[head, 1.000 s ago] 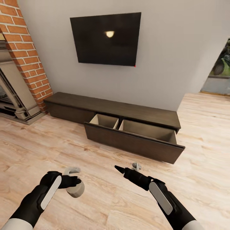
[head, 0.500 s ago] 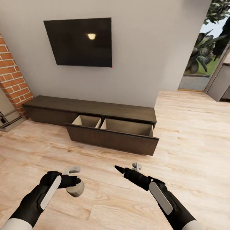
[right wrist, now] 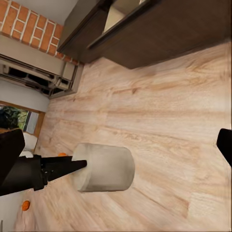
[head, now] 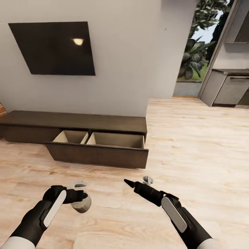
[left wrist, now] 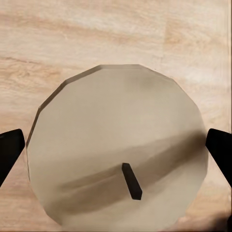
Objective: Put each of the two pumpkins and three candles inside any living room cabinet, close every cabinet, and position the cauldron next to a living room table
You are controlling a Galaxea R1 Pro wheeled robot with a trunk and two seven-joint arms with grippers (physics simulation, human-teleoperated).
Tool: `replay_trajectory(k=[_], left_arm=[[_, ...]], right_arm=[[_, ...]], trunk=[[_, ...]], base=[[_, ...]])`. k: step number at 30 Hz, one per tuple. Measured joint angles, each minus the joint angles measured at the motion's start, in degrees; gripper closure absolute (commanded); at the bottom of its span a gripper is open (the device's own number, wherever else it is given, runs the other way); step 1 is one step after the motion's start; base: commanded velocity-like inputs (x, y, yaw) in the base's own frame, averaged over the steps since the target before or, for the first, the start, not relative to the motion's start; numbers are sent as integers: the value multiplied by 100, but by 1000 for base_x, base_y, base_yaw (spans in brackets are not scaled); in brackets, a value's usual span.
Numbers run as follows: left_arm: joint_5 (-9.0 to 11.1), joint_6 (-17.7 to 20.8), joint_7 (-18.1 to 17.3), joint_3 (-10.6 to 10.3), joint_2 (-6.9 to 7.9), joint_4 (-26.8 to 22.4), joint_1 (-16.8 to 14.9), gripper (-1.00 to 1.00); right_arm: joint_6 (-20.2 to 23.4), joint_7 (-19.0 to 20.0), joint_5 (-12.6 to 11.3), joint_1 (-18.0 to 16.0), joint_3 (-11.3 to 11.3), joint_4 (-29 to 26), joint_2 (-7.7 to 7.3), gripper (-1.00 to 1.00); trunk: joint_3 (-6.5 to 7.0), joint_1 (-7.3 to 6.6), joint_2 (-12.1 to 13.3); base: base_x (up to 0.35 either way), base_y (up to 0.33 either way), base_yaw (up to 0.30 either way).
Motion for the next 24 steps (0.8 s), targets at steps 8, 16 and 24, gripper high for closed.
replay_trajectory(k=[8,16,24], left_arm=[[-10,3,0,9,13,6,0,100],[-12,4,0,11,15,5,3,100],[11,35,-13,52,-6,6,1,100]], right_arm=[[-2,0,0,0,1,-2,0,-100],[-3,-5,6,-1,3,-6,0,-100],[-2,-7,2,-1,2,-8,0,-100]], trunk=[[47,-1,0],[60,-2,0],[110,-20,39]], base=[[233,-69,-226],[323,-2,-47],[111,0,-86]])
